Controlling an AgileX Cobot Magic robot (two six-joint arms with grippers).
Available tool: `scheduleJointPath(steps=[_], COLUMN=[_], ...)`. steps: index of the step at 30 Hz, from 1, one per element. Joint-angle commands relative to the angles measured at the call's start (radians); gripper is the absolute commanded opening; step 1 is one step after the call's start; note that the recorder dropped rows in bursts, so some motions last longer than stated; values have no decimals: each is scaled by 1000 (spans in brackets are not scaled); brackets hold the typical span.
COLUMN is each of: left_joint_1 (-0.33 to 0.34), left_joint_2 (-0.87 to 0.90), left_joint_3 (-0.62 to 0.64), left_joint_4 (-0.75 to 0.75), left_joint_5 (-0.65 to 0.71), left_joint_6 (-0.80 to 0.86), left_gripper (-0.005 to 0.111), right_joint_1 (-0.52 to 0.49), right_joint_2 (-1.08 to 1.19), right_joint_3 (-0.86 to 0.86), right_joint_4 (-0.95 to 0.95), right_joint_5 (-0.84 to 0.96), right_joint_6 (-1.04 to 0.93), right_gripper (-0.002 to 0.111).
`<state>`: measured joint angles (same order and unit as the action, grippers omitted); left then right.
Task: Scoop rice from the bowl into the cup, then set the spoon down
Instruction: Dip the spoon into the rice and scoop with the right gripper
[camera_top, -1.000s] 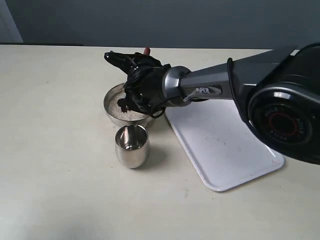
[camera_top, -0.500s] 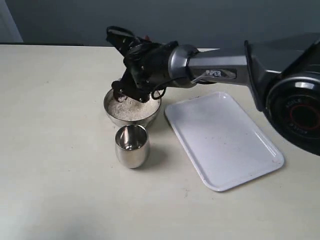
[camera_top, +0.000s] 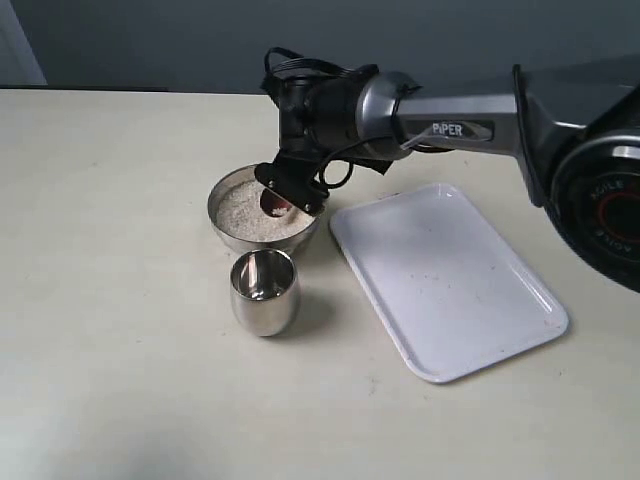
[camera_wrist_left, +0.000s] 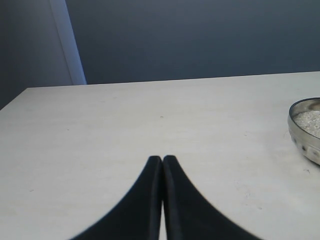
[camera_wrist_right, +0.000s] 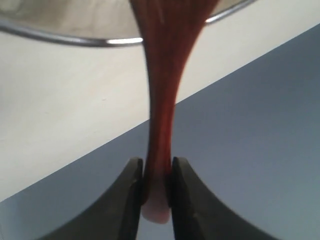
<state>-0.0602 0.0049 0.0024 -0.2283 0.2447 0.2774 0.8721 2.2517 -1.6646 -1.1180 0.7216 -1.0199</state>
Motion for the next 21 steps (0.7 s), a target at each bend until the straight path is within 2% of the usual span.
scheduleJointPath(steps=[1, 21], left_joint_1=[-3, -3], left_joint_2=[-5, -5], left_joint_3=[-2, -2], left_joint_4=[2, 2], left_joint_5=[-10, -10], left_joint_6=[-6, -6], left_gripper=[1, 1], right_joint_1=[-1, 112], right_joint_2=[-27, -135], right_joint_3=[-5, -5], right_joint_4=[22, 241], right_joint_5=[76, 295], right_joint_6=[-9, -26], right_gripper=[-1, -1])
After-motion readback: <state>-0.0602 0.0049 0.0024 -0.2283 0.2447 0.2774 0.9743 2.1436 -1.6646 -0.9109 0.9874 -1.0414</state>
